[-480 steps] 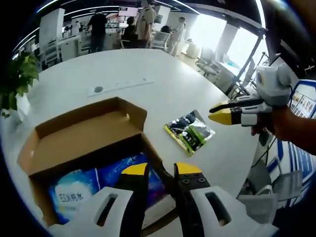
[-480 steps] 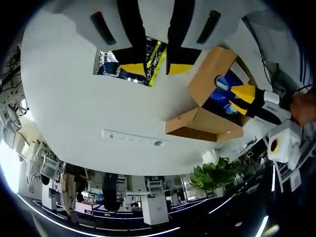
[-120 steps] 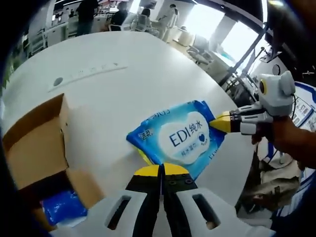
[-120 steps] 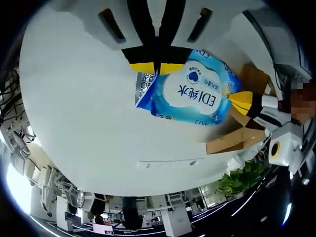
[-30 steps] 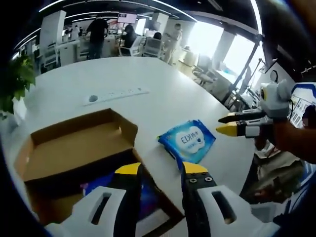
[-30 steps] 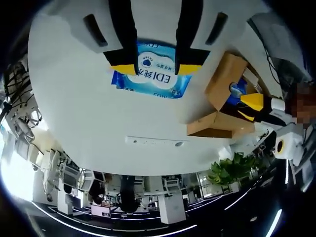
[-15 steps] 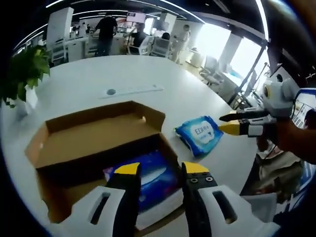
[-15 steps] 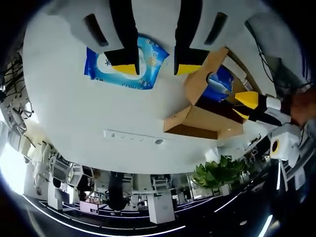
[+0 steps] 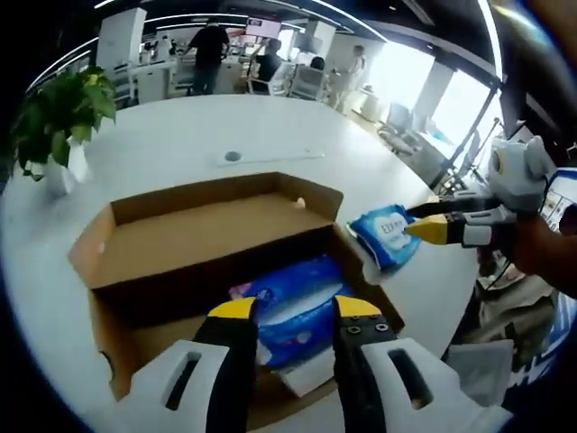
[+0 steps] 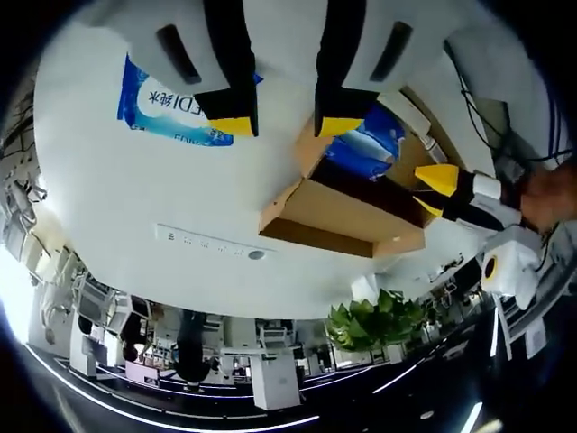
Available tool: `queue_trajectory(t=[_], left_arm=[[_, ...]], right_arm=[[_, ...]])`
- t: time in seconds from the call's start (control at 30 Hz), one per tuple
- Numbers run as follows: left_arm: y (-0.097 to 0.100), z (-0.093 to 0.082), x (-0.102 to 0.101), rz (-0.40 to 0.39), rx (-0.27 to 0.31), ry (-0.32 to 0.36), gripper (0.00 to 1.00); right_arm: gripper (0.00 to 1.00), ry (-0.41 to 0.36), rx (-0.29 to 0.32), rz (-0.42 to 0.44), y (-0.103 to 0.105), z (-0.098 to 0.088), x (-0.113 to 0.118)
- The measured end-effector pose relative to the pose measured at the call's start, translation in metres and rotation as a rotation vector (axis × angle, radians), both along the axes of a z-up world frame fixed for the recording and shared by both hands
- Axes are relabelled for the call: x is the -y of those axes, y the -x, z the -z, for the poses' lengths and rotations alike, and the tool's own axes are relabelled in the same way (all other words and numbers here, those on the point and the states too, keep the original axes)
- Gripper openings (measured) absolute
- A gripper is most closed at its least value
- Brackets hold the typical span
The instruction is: Operate the shoe box by opening the lid, removing the specified soft item, and placing it in the target area until the item is outside and the box remains undamaged.
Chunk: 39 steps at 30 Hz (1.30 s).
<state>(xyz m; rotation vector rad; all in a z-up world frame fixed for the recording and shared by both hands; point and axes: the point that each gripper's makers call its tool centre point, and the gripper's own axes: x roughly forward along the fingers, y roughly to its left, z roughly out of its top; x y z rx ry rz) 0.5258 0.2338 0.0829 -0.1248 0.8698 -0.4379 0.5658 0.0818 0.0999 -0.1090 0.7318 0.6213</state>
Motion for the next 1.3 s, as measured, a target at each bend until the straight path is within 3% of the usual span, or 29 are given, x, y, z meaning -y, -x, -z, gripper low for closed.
queue_trajectory(t=[0.5,0.87,1.3], left_arm=[[0.006,0.022,-0.010,-0.016,-0.062,-0.009,0.30],[0.002,0.033,-0.009,-0.014,-0.081,-0.022,0.29],[0.000,0.052,-0.013,-0.028,-0.125,-0.025,0.28]], right_arm=[[0.21,0.031,0.001,-0.096,0.008,0.007,-0.042],[0.20,0.036,-0.003,-0.132,0.009,0.011,-0.058],[0.18,0.079,-0.017,-0.192,0.011,0.032,-0.071]])
